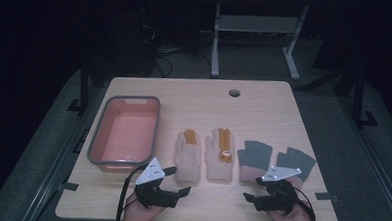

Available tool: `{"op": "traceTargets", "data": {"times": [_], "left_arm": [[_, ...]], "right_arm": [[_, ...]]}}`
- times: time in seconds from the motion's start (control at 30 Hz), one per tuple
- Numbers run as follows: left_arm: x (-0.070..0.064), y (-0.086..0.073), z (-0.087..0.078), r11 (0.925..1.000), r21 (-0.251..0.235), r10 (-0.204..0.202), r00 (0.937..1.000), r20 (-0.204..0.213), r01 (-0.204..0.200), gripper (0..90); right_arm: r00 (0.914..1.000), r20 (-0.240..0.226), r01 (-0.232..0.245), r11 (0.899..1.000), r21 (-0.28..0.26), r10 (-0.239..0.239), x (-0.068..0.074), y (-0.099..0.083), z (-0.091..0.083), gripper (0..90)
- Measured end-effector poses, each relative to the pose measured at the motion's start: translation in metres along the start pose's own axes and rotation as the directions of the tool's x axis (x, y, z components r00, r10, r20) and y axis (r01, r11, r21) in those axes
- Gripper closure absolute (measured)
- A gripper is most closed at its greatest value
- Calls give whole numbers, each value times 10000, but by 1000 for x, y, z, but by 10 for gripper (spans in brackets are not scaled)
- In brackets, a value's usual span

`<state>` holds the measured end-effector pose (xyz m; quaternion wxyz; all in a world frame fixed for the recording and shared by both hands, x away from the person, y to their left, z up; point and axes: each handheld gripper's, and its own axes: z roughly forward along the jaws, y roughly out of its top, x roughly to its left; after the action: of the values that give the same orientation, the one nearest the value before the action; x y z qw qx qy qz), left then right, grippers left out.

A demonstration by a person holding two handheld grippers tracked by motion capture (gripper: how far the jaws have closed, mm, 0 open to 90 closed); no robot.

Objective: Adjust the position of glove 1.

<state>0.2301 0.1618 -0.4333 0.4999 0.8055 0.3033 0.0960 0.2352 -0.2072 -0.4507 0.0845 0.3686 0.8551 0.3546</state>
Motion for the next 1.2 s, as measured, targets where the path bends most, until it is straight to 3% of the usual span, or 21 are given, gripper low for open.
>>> {"op": "traceTargets", "data": {"times": [0.2,0.37,0.53,0.73,0.9,1.2], "left_arm": [[1,-1,4,9997,204,107,9999,-1,-107,192],[-1,-1,2,9999,102,94,9999,49,-95,192],[4,-1,-1,10000,-9,-31,10000,-90,31,192],[3,1,0,10000,43,34,9996,-289,-33,192],[3,2,0,9999,23,108,9992,-390,-107,193],[6,2,-3,9998,-176,-79,9994,-330,73,192]], "right_arm": [[10000,46,18,10000,-58,-18,1,3,-2,282],[10000,-65,47,10000,-70,-48,0,9,-3,279],[9990,-170,418,9991,96,-416,-1,23,-1,289],[9953,-346,922,9949,404,-908,-2,50,0,306],[9879,-385,1530,9853,754,-1505,-2,80,3,330],[9834,-575,1779,9766,1208,-1720,-10,117,20,339]]}}
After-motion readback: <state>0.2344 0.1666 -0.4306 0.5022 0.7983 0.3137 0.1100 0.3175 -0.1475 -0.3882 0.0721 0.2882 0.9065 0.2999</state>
